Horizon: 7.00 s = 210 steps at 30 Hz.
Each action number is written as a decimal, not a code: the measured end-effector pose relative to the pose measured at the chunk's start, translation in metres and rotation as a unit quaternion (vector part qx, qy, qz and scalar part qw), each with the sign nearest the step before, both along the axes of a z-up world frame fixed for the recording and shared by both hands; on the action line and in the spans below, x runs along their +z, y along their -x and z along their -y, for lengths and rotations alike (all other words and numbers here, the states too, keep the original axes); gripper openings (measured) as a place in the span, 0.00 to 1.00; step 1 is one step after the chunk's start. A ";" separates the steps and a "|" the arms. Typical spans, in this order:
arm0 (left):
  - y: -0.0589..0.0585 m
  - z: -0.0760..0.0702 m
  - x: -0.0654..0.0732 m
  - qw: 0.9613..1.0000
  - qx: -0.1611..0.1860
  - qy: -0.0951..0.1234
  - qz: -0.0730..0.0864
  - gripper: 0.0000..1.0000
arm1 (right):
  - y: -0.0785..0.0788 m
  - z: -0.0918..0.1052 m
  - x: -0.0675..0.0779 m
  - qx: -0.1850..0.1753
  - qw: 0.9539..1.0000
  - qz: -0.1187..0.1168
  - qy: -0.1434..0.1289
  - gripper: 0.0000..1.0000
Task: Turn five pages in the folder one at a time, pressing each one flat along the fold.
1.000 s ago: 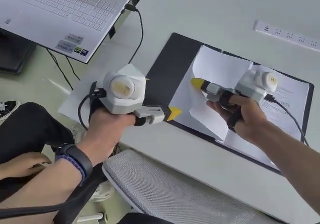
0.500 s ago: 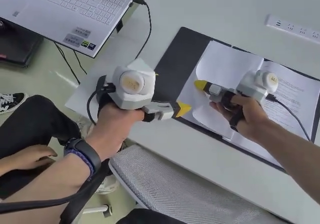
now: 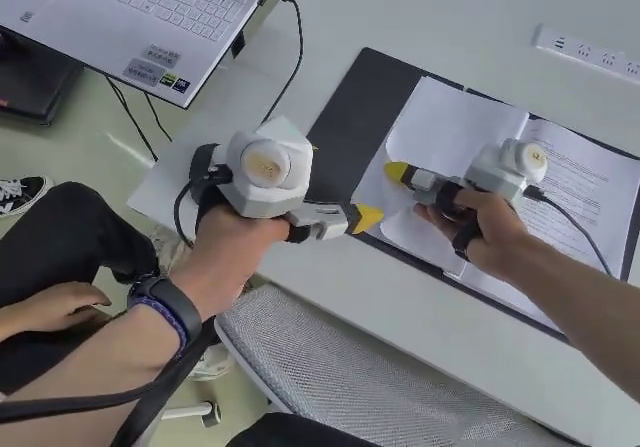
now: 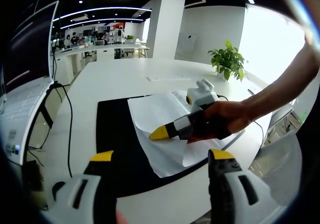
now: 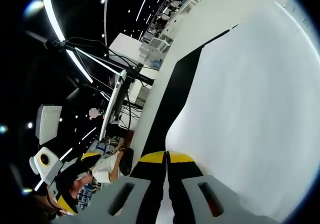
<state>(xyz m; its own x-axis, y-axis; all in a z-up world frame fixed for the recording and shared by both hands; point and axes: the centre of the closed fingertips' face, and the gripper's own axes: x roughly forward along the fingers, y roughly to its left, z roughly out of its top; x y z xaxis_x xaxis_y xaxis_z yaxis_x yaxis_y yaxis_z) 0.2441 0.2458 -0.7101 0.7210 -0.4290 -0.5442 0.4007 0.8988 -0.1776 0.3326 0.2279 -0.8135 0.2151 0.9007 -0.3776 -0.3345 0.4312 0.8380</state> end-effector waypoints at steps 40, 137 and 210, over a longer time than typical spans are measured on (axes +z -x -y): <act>-0.007 0.038 -0.014 0.998 -0.053 0.030 -0.026 0.54 | 0.004 0.009 0.010 -0.004 1.000 -0.010 -0.008 0.17; -0.019 0.034 -0.094 0.994 -0.016 -0.036 -0.102 0.00 | -0.059 0.134 0.024 -0.038 0.996 0.085 -0.004 0.00; -0.015 0.033 -0.096 0.994 -0.008 -0.008 -0.108 0.00 | -0.065 0.138 0.019 -0.071 0.993 0.069 -0.068 0.00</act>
<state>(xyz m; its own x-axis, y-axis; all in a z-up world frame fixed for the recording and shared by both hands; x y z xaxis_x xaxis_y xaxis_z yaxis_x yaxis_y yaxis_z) 0.2590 0.2131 -0.8065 0.5797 -0.4291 -0.6927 0.3691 0.8962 -0.2462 0.3973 0.0904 -0.7950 0.3852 0.8978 -0.2133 -0.3935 0.3689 0.8421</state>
